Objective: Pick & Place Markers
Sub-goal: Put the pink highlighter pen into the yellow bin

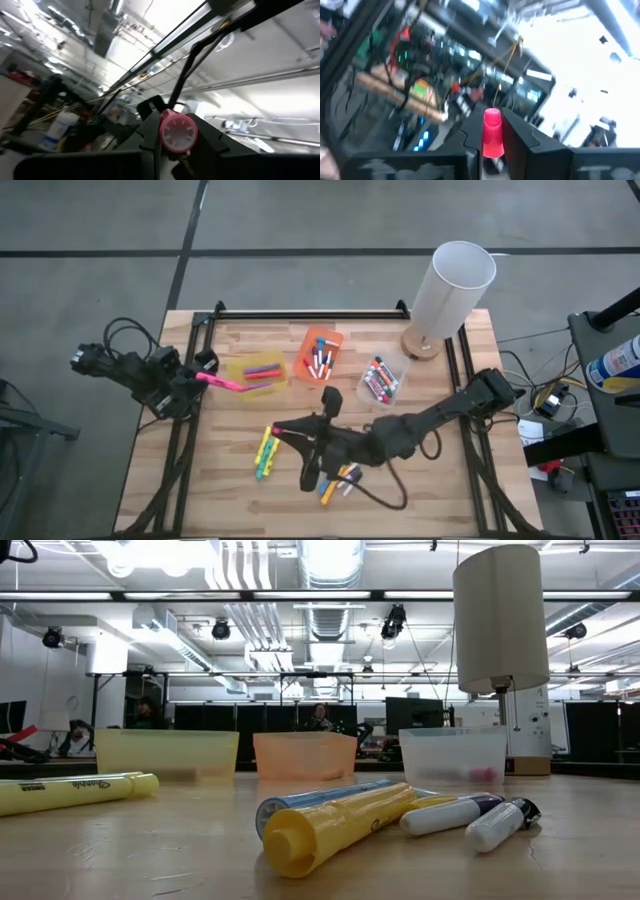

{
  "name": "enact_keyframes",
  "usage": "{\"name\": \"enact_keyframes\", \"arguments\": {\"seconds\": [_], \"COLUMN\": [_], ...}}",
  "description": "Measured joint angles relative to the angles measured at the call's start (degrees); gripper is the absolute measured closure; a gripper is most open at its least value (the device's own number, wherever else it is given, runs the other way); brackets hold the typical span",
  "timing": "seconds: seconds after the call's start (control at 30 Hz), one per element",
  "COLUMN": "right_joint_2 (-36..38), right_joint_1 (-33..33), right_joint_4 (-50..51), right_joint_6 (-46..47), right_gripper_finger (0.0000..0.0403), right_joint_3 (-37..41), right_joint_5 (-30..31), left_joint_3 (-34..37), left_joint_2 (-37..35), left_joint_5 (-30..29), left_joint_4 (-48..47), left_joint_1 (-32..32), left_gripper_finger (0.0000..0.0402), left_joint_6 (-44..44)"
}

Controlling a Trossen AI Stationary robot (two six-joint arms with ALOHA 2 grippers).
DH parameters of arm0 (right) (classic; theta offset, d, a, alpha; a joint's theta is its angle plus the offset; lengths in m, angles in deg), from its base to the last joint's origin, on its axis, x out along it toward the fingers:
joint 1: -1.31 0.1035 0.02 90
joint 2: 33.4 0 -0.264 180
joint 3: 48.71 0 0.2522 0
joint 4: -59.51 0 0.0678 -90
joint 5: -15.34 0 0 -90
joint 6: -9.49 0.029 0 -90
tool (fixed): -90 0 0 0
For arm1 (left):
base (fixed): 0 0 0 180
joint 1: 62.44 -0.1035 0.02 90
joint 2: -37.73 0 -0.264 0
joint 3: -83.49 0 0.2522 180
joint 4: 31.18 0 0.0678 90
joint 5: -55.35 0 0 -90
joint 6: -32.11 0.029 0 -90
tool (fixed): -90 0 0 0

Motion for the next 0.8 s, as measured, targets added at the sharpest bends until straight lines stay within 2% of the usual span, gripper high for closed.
{"name": "enact_keyframes", "arguments": {"seconds": [0.2, 0.37, 0.53, 0.8], "right_joint_2": [0.0, 0.1, 0.2, 0.2], "right_joint_1": [-3.2, -6.5, -10.5, -14.3], "right_joint_4": [-6.4, -10.4, -11.5, -12.2], "right_joint_6": [-1.1, 2.6, 8.2, 15.5], "right_gripper_finger": [0.0362, 0.0362, 0.0362, 0.0362], "right_joint_3": [0.0, 0.0, 0.0, 0.0], "right_joint_5": [-13.5, -23.4, -32.6, -41.0], "left_joint_3": [0.0, 0.0, -1.5, -3.4], "left_joint_2": [4.3, 8.6, 12.8, 17.7], "left_joint_5": [1.8, 1.9, 3.0, 3.8], "left_joint_4": [8.1, 15.0, 17.1, 21.8], "left_joint_1": [0.0, 0.0, 0.0, 0.0], "left_gripper_finger": [0.0332, 0.0332, 0.0332, 0.0332], "left_joint_6": [-0.6, -0.9, -3.4, -4.3]}}
